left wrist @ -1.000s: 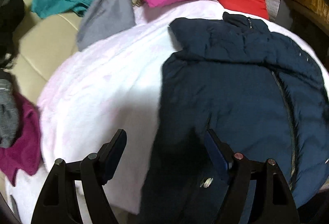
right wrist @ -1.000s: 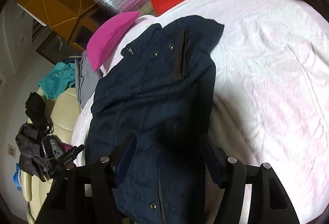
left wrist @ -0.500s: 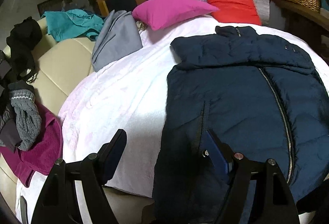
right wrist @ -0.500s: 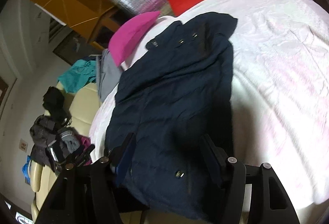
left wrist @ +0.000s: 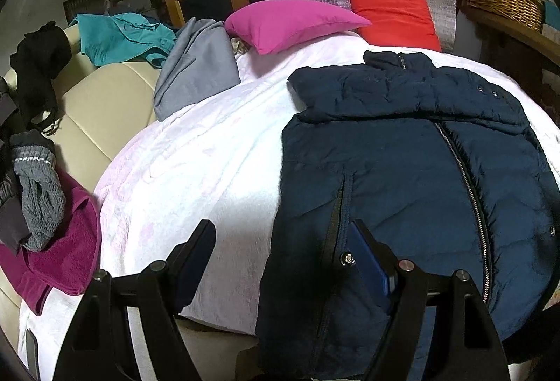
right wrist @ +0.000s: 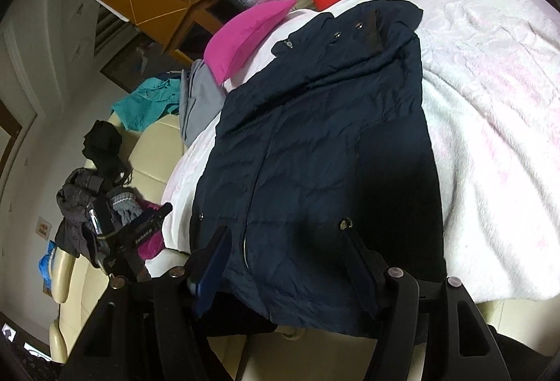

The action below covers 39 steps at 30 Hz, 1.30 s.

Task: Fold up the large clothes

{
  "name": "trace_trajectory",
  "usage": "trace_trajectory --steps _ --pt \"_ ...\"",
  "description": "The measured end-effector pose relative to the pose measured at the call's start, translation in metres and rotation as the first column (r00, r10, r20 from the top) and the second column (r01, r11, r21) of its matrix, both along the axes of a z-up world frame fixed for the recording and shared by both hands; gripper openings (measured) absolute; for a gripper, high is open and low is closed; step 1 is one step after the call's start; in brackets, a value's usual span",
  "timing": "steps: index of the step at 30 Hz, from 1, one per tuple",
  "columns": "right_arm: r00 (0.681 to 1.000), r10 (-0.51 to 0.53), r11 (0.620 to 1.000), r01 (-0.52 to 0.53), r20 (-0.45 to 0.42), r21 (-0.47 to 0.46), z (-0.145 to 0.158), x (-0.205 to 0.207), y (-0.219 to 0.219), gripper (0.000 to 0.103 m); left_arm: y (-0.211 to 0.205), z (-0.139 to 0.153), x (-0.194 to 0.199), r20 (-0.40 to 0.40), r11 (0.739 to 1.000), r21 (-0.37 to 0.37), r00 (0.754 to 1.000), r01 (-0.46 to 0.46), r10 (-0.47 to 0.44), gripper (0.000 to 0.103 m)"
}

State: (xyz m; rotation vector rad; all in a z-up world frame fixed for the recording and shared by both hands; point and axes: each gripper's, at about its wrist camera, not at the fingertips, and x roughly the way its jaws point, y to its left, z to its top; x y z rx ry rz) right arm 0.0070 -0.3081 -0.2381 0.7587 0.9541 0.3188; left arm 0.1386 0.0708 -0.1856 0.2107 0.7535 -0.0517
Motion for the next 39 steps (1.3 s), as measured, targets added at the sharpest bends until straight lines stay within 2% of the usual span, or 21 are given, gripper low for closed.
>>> trace_trajectory --steps 9,14,21,23,25,29,33,35,39 --pt "1.0 -0.022 1.0 0.022 -0.002 0.016 -0.003 -0.002 -0.001 0.068 0.001 -0.003 -0.002 -0.018 1.0 0.024 1.0 -0.009 0.009 0.078" --pt "0.998 -0.059 0.998 0.059 -0.01 0.032 -0.006 -0.003 -0.009 0.068 0.003 -0.008 -0.006 -0.025 0.997 0.07 1.0 -0.011 0.013 0.078" --pt "0.992 -0.121 0.992 0.122 -0.042 0.028 -0.014 -0.006 -0.028 0.068 0.008 -0.01 -0.009 -0.033 0.996 0.088 0.999 -0.016 0.019 0.078" --pt "0.99 -0.13 0.991 0.132 -0.049 0.021 -0.017 -0.007 -0.035 0.068 0.01 -0.013 -0.008 -0.05 0.996 0.083 0.999 -0.013 0.017 0.078" --pt "0.987 -0.146 0.989 0.148 -0.066 0.026 -0.024 -0.01 -0.044 0.068 0.011 -0.019 -0.005 -0.101 0.999 0.05 0.995 0.001 0.004 0.078" --pt "0.982 -0.155 0.986 0.16 -0.109 0.041 -0.039 -0.017 -0.055 0.068 0.026 -0.04 0.008 -0.276 0.994 -0.103 0.961 -0.04 0.01 0.078" --pt "0.977 -0.162 0.984 0.171 -0.142 0.054 -0.049 -0.024 -0.061 0.068 0.051 -0.054 0.012 -0.398 0.955 -0.254 0.917 -0.153 0.041 0.078" --pt "0.976 -0.163 0.983 0.173 -0.148 0.063 -0.052 -0.026 -0.062 0.068 0.058 -0.059 0.01 -0.431 0.938 -0.291 0.901 -0.191 0.05 0.078" --pt "0.975 -0.158 0.983 0.171 -0.157 0.069 -0.055 -0.029 -0.063 0.068 0.066 -0.079 0.008 -0.53 0.911 -0.314 0.845 -0.267 0.065 0.078"
